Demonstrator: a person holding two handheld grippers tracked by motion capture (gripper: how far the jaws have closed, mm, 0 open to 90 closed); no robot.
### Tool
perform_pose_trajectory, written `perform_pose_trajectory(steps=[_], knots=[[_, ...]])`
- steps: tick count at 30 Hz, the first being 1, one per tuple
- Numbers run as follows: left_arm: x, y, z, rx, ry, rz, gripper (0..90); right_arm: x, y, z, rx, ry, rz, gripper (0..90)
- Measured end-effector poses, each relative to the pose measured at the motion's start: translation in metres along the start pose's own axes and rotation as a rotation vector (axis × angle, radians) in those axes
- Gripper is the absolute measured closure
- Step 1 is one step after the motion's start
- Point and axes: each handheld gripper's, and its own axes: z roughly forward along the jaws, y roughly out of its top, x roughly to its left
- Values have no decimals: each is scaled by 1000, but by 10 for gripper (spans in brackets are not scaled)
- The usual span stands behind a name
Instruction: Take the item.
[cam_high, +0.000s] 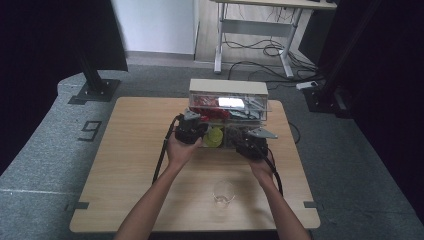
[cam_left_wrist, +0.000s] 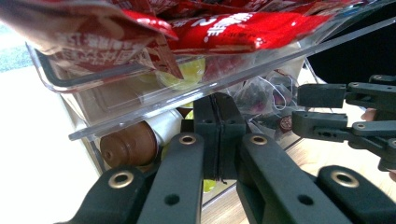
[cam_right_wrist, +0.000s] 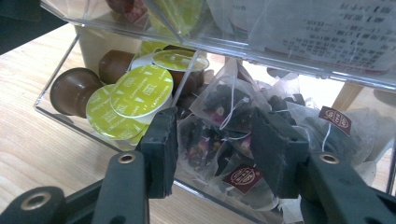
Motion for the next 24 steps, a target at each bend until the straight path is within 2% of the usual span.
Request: perform_pose_trajectory(steps=[11,19,24], knots=[[-1,1,2,4,-5,0,892,1,-1,9,7,1,7,502],[-1,1,3,8,-7,-1,892,0,-2,15,15,-5,-3,500],[-1,1,4,10,-6,-1,891,3,1,19,25,-18,-27,491]])
